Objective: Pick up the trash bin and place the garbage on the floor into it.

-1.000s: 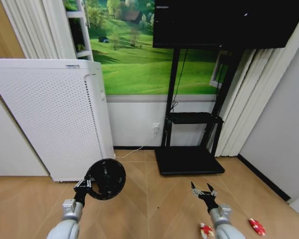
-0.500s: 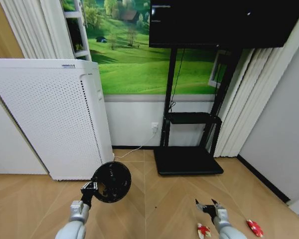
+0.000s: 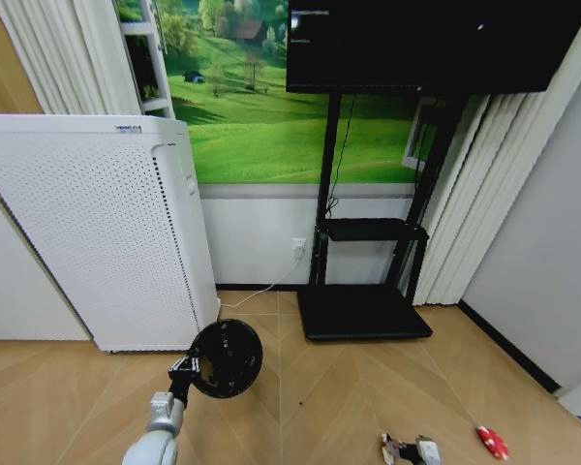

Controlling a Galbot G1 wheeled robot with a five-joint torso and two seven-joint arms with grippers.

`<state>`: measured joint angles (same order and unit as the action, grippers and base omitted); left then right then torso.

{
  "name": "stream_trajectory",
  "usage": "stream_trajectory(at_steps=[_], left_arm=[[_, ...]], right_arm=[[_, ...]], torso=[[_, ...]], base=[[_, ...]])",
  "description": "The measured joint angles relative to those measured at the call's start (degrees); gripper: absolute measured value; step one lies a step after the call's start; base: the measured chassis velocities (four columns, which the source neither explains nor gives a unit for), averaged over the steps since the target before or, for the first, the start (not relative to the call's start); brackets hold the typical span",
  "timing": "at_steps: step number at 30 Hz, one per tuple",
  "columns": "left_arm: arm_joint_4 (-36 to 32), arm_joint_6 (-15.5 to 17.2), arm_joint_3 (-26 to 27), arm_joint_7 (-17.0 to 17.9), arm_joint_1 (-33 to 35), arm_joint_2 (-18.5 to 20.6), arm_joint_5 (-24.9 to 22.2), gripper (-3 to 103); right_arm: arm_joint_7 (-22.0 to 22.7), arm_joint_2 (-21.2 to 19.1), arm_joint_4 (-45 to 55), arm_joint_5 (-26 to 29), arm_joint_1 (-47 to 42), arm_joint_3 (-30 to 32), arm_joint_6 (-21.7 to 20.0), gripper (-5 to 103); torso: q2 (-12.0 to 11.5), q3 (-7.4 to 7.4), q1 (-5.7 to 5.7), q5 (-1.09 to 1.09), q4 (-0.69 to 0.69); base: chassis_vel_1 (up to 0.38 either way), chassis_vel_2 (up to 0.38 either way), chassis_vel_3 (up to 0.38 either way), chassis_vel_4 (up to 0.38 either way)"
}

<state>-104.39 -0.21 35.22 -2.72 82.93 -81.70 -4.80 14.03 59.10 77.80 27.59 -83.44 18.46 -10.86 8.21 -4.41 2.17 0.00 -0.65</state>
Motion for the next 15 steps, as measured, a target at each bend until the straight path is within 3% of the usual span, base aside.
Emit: stream_trajectory(at_steps=[15], left_arm=[[1.5, -0.3, -0.7, 0.0, -0.4, 0.2, 0.2, 3]], right_arm=[[0.3, 3.1, -6.9, -0.3, 2.9, -2.0, -0.3, 100]], torso=[[0.0, 0.0, 0.0, -0.01, -0.01]], base=[[0.0, 0.0, 0.0, 0.0]])
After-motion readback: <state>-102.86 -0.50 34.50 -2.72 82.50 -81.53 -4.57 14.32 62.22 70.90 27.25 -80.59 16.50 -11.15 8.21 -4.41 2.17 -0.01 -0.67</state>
